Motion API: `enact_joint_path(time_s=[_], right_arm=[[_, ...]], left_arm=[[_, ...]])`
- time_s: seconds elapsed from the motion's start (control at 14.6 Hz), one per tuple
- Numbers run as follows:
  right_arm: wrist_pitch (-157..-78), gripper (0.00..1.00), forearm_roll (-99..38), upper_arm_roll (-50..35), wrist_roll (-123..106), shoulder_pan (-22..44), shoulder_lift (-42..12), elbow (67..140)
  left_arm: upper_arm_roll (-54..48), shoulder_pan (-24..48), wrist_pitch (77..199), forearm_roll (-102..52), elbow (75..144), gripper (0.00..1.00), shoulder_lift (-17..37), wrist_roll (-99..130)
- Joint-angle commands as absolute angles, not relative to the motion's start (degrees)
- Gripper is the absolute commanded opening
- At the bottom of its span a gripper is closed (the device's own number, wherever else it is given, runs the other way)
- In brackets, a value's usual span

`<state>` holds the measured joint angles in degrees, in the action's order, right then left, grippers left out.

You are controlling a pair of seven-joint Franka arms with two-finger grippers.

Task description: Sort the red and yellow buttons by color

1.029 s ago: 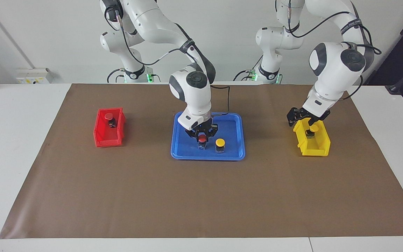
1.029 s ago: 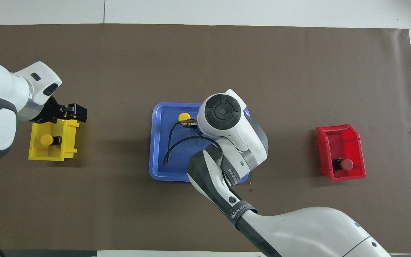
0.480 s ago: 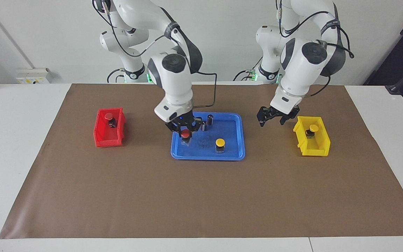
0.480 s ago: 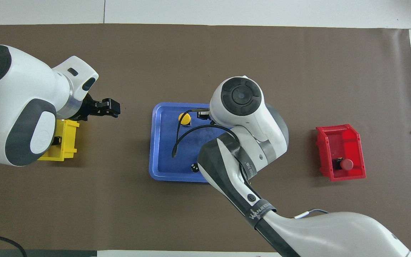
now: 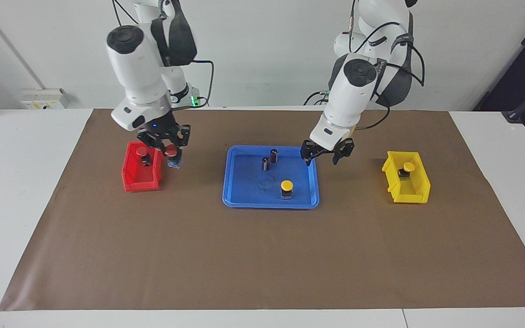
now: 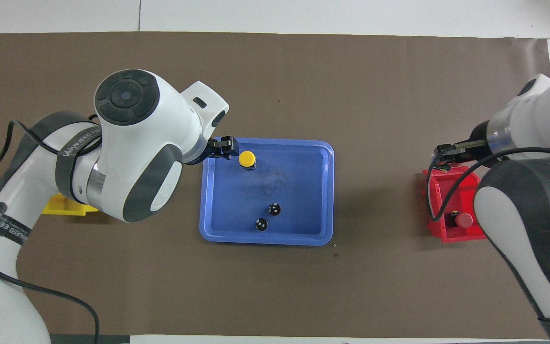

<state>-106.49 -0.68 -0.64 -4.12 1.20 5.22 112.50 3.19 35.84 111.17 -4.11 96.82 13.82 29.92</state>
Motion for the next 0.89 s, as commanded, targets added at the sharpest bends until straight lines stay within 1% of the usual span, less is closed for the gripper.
enact_joint_path(time_s=[0.0,0.14,0.21,0.41,0.69,0.82], right_arm=[[-110.11,0.11,-1.14,-1.58,-8.16,-1.92,7.82,119.77],[-115.20,0.11,-1.23,-1.58,-12.28,-3.16,7.65,123.21],[-116.62,0.11,-1.23,-1.58,-13.52,-3.16,7.47,124.27],[-121.80,0.11,-1.23,-1.49,-15.72,-3.86,7.38,128.40],[-123.31,0.11,-1.23,-1.49,-20.99,-6.50,7.21,130.25],[-125.14,0.11,-1.23,-1.49,-21.36,-6.50,7.12,131.91]], left_arm=[[4.22,37.52,110.30,-4.48,90.27,0.90,21.95,31.03],[4.22,38.23,111.35,-4.40,88.25,0.90,25.47,31.11],[4.22,38.15,112.92,-4.48,88.33,0.90,25.84,31.11],[4.13,38.14,114.52,-4.83,88.59,0.90,25.93,31.29],[4.04,38.41,114.61,-4.92,88.59,0.90,25.93,33.30],[4.04,39.11,115.66,-4.92,89.73,0.89,25.84,34.53]])
